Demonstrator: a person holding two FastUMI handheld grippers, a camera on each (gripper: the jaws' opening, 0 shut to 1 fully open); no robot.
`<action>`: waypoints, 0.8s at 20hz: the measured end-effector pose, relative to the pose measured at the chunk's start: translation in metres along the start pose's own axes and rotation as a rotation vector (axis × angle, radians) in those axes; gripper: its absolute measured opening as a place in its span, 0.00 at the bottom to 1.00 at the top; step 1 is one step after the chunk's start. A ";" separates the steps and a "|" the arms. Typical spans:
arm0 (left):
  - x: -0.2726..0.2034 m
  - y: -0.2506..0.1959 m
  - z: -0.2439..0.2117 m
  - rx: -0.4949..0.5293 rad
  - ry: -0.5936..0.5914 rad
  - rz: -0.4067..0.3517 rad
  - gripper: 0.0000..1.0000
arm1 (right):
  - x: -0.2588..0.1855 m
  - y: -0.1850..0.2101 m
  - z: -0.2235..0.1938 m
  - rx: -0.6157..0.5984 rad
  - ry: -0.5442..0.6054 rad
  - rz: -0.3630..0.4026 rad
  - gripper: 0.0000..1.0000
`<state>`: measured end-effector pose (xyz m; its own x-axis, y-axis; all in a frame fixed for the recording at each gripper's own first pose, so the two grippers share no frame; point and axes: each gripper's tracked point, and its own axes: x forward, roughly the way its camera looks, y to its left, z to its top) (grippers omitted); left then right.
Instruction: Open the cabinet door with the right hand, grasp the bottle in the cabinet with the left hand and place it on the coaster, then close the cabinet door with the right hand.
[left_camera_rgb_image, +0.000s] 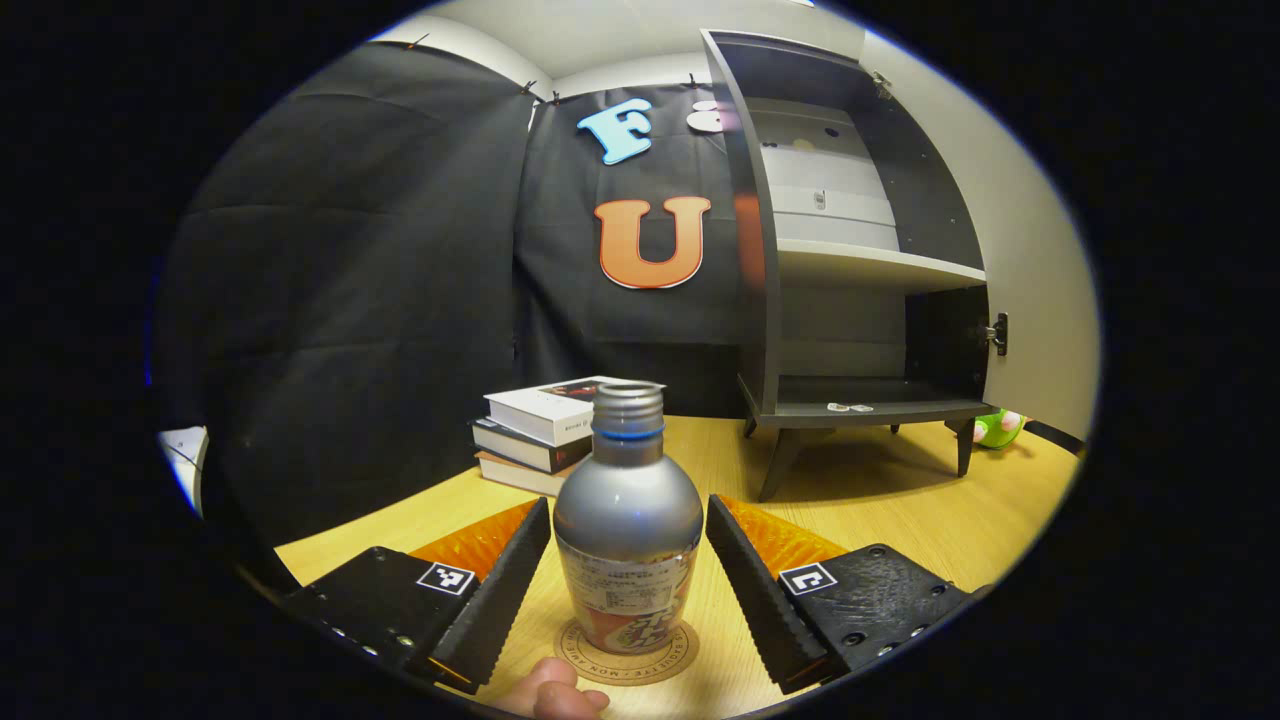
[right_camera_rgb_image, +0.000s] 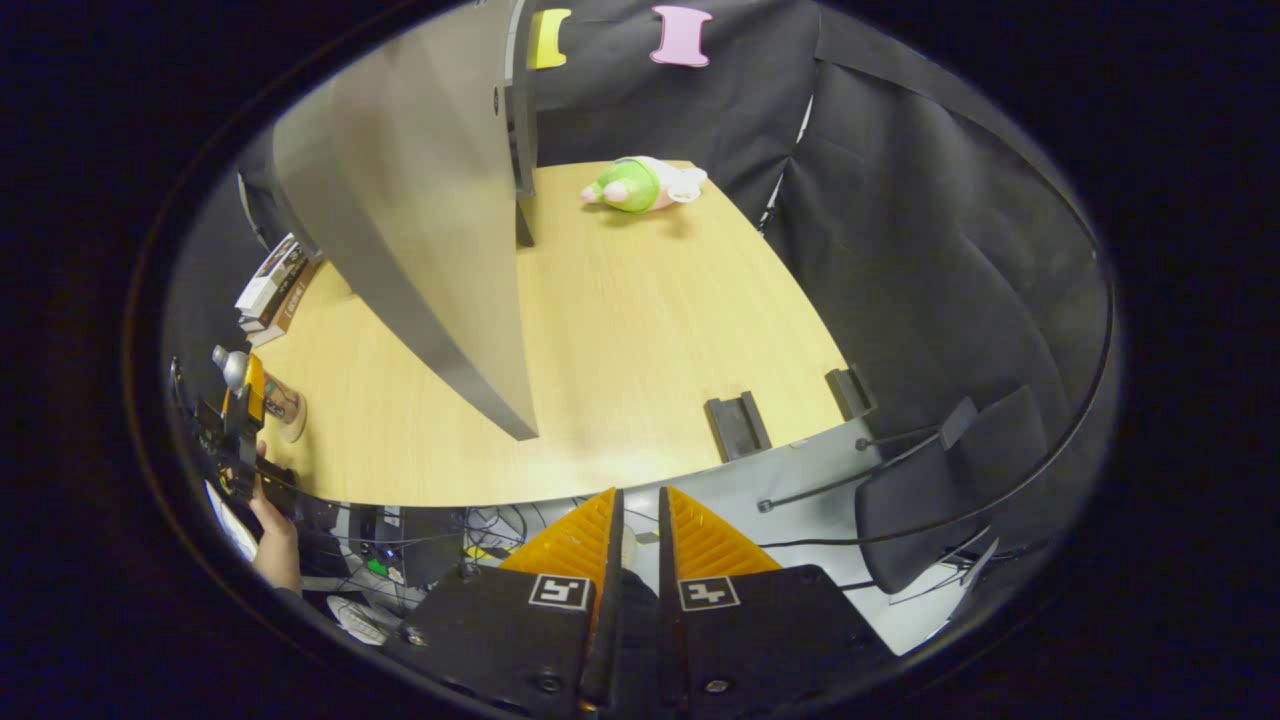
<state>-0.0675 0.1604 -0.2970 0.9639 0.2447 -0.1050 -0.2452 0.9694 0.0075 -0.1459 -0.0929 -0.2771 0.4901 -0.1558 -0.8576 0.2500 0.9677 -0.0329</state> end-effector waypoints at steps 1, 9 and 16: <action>-0.002 0.002 0.010 0.011 -0.015 0.002 0.94 | 0.004 0.002 -0.002 0.018 0.003 0.011 0.19; -0.027 -0.005 0.106 0.028 -0.020 -0.052 1.00 | 0.019 -0.009 0.001 0.152 -0.045 0.070 0.19; -0.051 -0.082 0.223 -0.031 -0.067 -0.189 0.94 | 0.007 -0.034 0.083 0.283 -0.283 0.138 0.14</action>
<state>-0.0734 0.0729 -0.0708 0.9976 0.0602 -0.0351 -0.0615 0.9974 -0.0365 -0.0815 -0.1430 -0.2393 0.7352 -0.1152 -0.6680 0.3660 0.8969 0.2482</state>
